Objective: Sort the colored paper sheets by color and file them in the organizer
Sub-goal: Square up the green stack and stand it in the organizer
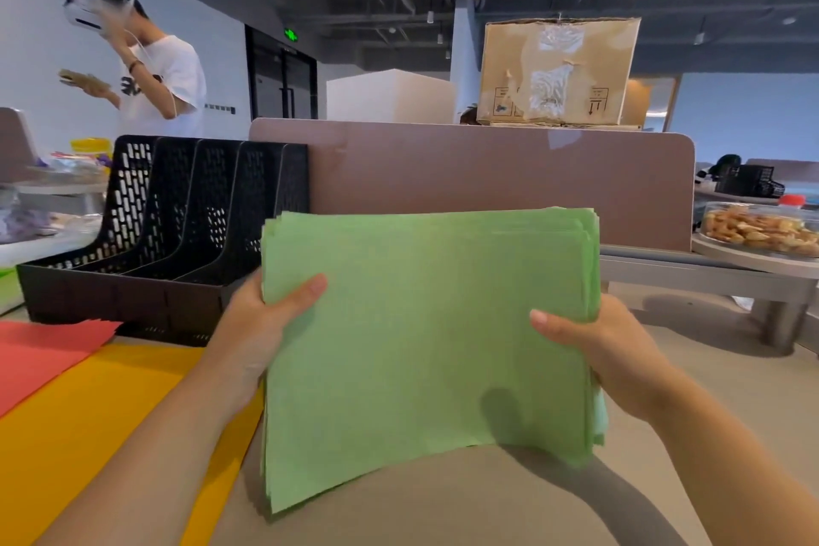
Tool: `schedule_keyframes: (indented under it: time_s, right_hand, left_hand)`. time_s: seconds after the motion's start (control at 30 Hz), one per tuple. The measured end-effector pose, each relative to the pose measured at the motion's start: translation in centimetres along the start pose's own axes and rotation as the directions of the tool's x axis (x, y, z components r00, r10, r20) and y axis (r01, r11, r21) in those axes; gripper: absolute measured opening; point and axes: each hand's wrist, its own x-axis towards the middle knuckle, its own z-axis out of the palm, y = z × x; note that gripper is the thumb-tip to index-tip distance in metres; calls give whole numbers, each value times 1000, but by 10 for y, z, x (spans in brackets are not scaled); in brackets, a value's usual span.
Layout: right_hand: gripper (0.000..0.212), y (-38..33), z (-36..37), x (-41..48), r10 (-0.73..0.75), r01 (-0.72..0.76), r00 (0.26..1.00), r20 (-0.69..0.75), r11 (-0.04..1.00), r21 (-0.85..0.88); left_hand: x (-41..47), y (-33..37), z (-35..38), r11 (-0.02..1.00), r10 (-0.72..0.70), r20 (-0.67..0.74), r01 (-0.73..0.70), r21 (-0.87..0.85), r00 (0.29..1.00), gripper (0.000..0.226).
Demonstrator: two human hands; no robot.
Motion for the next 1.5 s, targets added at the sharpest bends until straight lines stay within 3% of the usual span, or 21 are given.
schedule_keyframes:
  time_s: [0.07, 0.13, 0.2, 0.3, 0.37, 0.47, 0.5, 0.57, 0.63, 0.7, 0.77, 0.83, 0.93, 1.0, 1.1, 1.2, 1.3, 1.33, 1.4, 1.5]
  right_hand:
    - [13, 12, 2, 0, 46, -52, 995, -91, 997, -65]
    - [13, 14, 2, 1, 34, -49, 987, -160, 995, -85]
    - [11, 9, 0, 3, -4, 4, 985, -174, 1000, -1]
    - [45, 5, -9, 1, -42, 50, 998, -44, 983, 176]
    - [69, 10, -8, -1, -21, 18, 1000, 18, 984, 178]
    - [60, 13, -2, 2, -2, 2, 1000, 2, 990, 139]
    - [65, 11, -2, 3, -20, 22, 1000, -12, 990, 141]
    - [73, 8, -7, 5, -52, 62, 997, -56, 981, 182]
    - [66, 7, -15, 3, -57, 65, 998, -42, 974, 216]
    - [65, 9, -16, 0, -50, 49, 999, 1, 977, 209]
    - [58, 8, -12, 0, -34, 34, 999, -5, 982, 187]
    - [41, 0, -9, 3, -54, 62, 998, -44, 982, 178]
    - [57, -12, -14, 5, -125, 119, 992, 16, 973, 198]
    - [61, -7, -17, 3, -111, 104, 994, 26, 977, 185]
    - [36, 10, -11, 2, -44, 49, 998, -40, 989, 140]
    - [24, 8, -9, 4, -42, 53, 996, -84, 989, 140]
    - [53, 2, -17, 4, -68, 75, 997, -47, 980, 186]
    - [51, 3, -17, 4, -54, 63, 997, -53, 980, 188]
    - [40, 6, -15, 3, -24, 36, 998, -65, 980, 196]
    - [65, 4, -11, 5, -43, 58, 995, -88, 983, 177]
  left_hand:
    - [-2, -13, -6, 966, -165, 28, 156, 206, 986, 56]
    - [-3, -14, -3, 955, -91, -11, 90, 284, 996, 41]
    - [-2, -6, 2, 983, 10, -15, -7, 184, 1000, 43]
    - [1, -1, 0, 999, 19, 48, -17, -39, 999, 69]
    - [-1, -6, 0, 999, -30, 59, 31, -14, 998, 81]
    - [-6, -5, 9, 999, 3, 7, -3, 51, 1000, 37]
    - [-6, -4, 11, 998, 35, -12, -34, 50, 999, 25]
    - [-5, -1, 12, 996, 91, -46, -91, -2, 995, 17]
    - [-4, -3, 7, 991, 113, -26, -115, -75, 993, 31]
    - [-4, -8, 5, 994, 102, -11, -102, -43, 995, 45]
    - [-7, -5, 9, 995, 103, -29, -103, -9, 994, 22]
    - [-10, 2, 19, 990, 134, -26, -135, -30, 991, 20]
    - [-11, 11, 23, 984, 151, 21, -148, -102, 988, 27]
    - [-8, 3, 16, 994, 101, 42, -99, -52, 994, 37]
    - [-9, -11, 13, 999, -5, 5, 5, 48, 1000, 30]
    - [-9, -6, 15, 997, 62, -8, -61, 41, 998, 26]
    - [-6, 1, 10, 993, 84, -8, -84, -80, 996, 46]
    - [-5, -1, 8, 996, 68, -7, -68, -61, 998, 49]
    - [-6, -3, 8, 999, 44, -32, -43, 27, 999, 34]
    - [-8, 1, 13, 985, 131, -92, -119, 127, 987, 23]
